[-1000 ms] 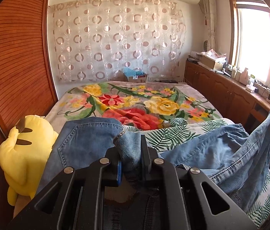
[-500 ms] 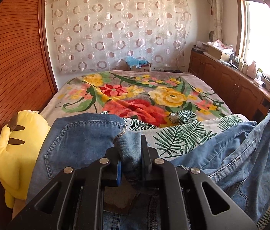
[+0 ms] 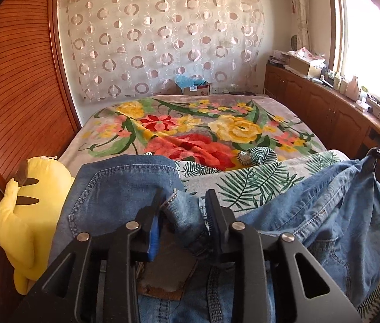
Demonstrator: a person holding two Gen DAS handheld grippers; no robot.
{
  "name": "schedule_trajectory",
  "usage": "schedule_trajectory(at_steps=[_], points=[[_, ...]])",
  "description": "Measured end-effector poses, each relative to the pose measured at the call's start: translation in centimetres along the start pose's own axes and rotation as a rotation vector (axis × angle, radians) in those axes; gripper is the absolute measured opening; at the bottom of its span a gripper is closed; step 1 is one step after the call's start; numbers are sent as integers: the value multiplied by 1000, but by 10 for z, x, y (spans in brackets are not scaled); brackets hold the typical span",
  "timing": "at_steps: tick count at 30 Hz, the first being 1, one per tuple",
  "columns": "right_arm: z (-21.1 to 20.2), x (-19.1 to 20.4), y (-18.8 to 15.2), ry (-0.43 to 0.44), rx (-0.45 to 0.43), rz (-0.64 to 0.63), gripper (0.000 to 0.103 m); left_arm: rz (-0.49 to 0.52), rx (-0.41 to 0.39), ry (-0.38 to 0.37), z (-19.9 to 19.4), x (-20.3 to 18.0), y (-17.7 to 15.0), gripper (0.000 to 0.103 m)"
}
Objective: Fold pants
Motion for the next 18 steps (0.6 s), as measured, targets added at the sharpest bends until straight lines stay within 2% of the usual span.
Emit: schedule_trajectory(at_steps=[2, 7, 11, 18], points=[[-4, -2, 0, 7, -3, 13, 8, 2, -10, 3, -8, 2, 0, 48], [-15, -1, -1, 17, -12, 27, 13, 11, -22, 0, -21, 5, 0, 53], [-29, 7, -6, 40, -30, 26, 17, 15, -20, -24, -31, 7, -11, 77], [-72, 25, -26, 121, -53, 25, 24, 7, 3, -15, -50, 18, -49, 77]])
Point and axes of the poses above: each gripper's, at about its wrist camera, not at the fingertips, and z roughly the way its jaws point, x to its left, y to its top, the point moved 2 cm from there along z, roughly the way its jaws point, and after that the axes turned 4 degrees about -y, right-handed, at the moved point
